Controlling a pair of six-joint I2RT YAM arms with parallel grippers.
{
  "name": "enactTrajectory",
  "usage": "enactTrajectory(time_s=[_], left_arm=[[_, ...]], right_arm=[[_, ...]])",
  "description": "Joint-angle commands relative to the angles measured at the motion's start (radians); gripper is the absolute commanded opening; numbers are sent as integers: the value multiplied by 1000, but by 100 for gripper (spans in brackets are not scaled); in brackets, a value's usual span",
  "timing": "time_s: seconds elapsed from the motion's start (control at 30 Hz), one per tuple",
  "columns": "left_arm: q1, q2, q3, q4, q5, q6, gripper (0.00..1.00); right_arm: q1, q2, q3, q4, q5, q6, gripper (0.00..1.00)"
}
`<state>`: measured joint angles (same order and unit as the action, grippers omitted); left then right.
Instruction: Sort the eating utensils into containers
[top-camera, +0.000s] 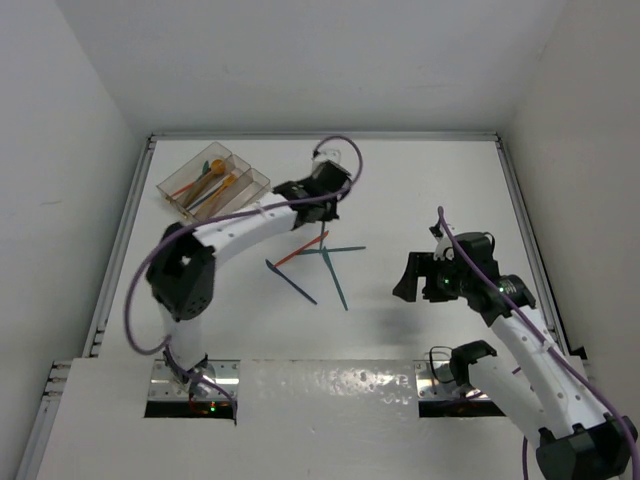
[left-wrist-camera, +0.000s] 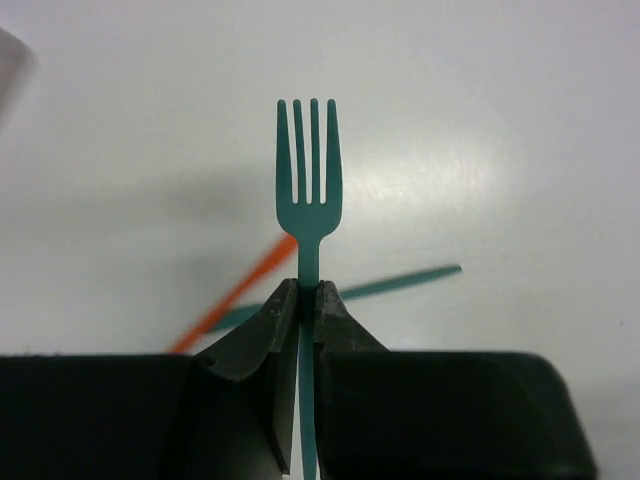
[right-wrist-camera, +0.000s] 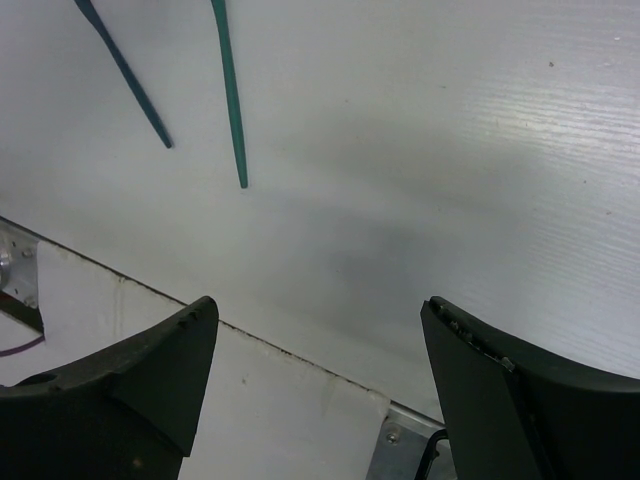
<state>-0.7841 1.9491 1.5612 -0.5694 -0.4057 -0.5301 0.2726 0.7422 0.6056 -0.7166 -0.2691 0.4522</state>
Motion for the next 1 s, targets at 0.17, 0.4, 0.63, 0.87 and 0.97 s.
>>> enactTrajectory(time_s=[0.17,0.4,0.63,0.87,0.97], left_arm=[[350,-276,-76,207,38,692,0],[626,-231,-107,313,166,1024,0],[680,-124,-141,464,186,1243,0],[718,0,-84,436,269,1245,0],[718,37,-104,471,217,1237,0]], right_arm=[[4,32,20,91,-5,28,82],[5,80,25,131,-10,43,82],[4,141,40,140,-12,48,82],[5,197,80,129,-4,45,82],[5,207,88,128,2,46,82]])
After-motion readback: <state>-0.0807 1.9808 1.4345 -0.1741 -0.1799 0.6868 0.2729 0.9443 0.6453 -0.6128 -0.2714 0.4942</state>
